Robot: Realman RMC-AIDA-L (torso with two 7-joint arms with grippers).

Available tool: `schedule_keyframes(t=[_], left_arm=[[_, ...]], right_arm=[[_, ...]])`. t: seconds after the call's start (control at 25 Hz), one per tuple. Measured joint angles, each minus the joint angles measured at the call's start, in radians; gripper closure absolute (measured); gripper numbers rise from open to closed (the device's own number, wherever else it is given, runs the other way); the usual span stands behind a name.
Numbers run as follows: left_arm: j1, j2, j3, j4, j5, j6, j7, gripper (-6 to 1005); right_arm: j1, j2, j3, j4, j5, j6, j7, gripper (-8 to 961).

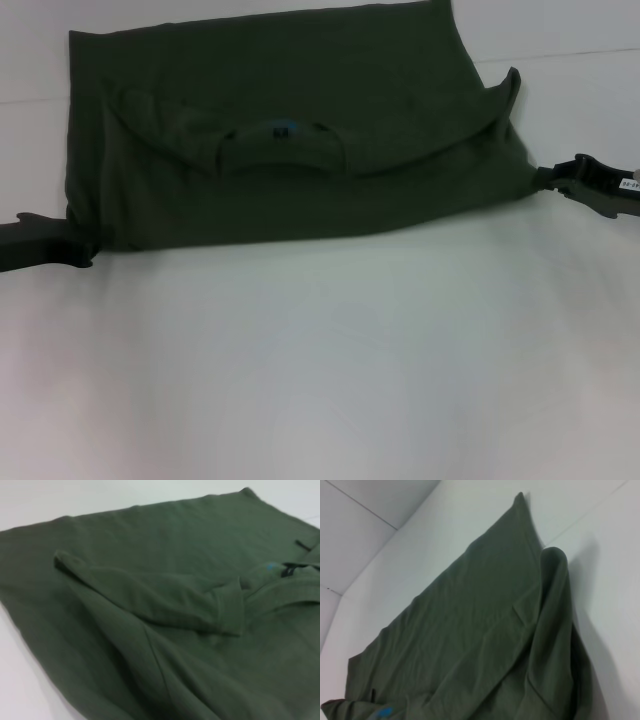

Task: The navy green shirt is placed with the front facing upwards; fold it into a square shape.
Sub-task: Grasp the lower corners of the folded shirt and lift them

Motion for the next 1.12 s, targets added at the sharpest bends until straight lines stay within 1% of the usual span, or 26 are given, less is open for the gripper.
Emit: schedule_keyframes(t=[0.16,0.36,0.4,0.44,0.48,0.52,0.72,0.76,0.96,1.04,1.08,1.12], left_arm=[[0.02,0.009,-0.004,0.041,-0.001,0.069,-0.016,968],[0.052,0.009,-0.029,0.099,0.001,0.166,-0.017,967],[0.058,0.009,-0.031,0.107,0.001,0.182,-0.017,967],[0.068,0.008,-0.035,0.126,0.001,0.202,-0.017,967],[0.068,0.008,-0.035,0.126,0.001,0.202,-0.017,967],[0.085,0.006,-0.042,0.156,0.001,0.238,-0.016,967],[0.135,-0.004,-0.066,0.233,0.002,0.357,-0.008,968],[0.159,-0.012,-0.071,0.27,0.002,0.403,-0.005,968],[0.226,-0.034,-0.091,0.359,0.003,0.506,-0.002,968],[0.254,-0.042,-0.114,0.388,0.003,0.555,0.003,967],[0.267,-0.045,-0.131,0.4,0.003,0.578,0.006,967],[0.276,-0.048,-0.144,0.408,0.003,0.593,0.007,967]], right_arm=[[-0.023,-0.001,0.0,0.0,0.05,-0.035,-0.048,951],[-0.067,-0.007,0.0,-0.001,0.094,-0.099,-0.102,951],[-0.084,-0.009,0.0,-0.001,0.106,-0.136,-0.124,951],[-0.084,-0.009,0.0,-0.001,0.106,-0.136,-0.124,951],[-0.096,-0.01,0.001,-0.002,0.115,-0.162,-0.138,951],[-0.105,-0.01,0.003,-0.002,0.121,-0.183,-0.148,951],[-0.156,-0.011,0.026,-0.002,0.13,-0.293,-0.209,951],[-0.167,-0.011,0.026,-0.002,0.129,-0.318,-0.221,951],[-0.231,-0.008,0.025,-0.002,0.124,-0.427,-0.296,951],[-0.272,-0.011,0.024,-0.002,0.124,-0.487,-0.342,951],[-0.272,-0.011,0.024,-0.002,0.124,-0.487,-0.342,951],[-0.289,-0.013,0.026,-0.002,0.123,-0.507,-0.358,951]])
